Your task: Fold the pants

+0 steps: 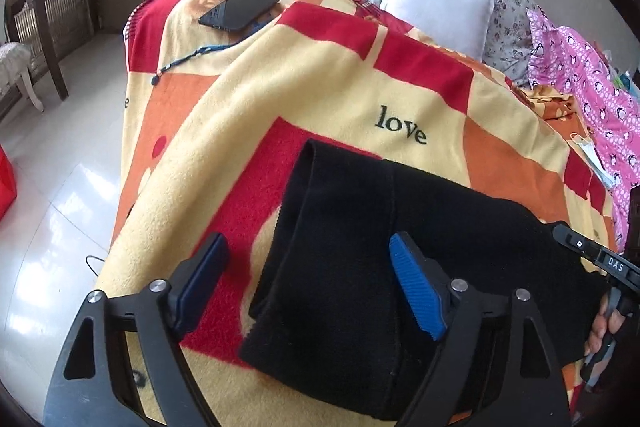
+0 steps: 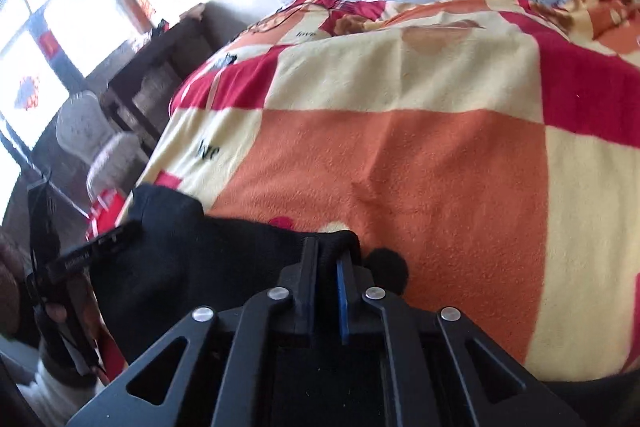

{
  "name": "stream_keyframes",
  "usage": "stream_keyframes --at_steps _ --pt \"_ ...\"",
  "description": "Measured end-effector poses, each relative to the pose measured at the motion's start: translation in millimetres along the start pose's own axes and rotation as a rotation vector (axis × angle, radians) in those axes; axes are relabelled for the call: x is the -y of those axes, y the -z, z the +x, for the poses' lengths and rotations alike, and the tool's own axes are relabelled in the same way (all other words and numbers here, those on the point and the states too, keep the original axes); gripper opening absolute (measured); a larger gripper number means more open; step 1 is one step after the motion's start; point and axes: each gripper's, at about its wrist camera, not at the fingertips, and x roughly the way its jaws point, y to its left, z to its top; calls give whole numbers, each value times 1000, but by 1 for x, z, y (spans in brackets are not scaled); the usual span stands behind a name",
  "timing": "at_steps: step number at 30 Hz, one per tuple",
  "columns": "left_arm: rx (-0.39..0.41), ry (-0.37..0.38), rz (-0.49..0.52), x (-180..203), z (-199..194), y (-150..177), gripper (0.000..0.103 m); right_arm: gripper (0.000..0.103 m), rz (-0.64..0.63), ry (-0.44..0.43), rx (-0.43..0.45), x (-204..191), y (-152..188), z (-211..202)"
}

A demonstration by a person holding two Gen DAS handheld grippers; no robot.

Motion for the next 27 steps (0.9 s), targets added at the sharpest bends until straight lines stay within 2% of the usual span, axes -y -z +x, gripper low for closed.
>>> stream_keyframes --at_steps 4,5,6,8,10,11,13,14,16,18,20,27 --pt "46 -44 26 6 -21 -5 83 9 -40 17 24 -14 -2 -19" --pt "64 -44 36 8 -27 -7 83 14 -54 32 32 -20 -1 -26" --pt "79 -38 39 10 -34 -8 83 25 -77 72 45 -27 0 -33" --pt "98 -12 34 15 -42 -11 83 33 -121 120 73 -37 -1 -44" --pt "107 9 46 24 -44 -13 83 33 -128 107 102 -44 -2 -56" --pt "106 10 57 30 -42 -13 83 33 -145 72 102 -51 -3 -59" --pt "97 18 81 43 -34 -13 83 32 -198 14 72 -67 -3 -51" --pt "92 24 91 48 -30 -13 83 29 -219 3 48 -74 -3 -44" --pt "72 8 119 59 -17 -11 83 28 -263 28 15 -88 -2 -25" --pt "51 -22 134 63 -7 -8 83 21 -291 56 -22 -95 1 -7" --pt "40 -43 134 63 2 -7 83 18 -313 72 -56 -97 6 10" --pt "38 -80 146 61 13 -7 84 15 -275 107 -52 -81 -2 39"
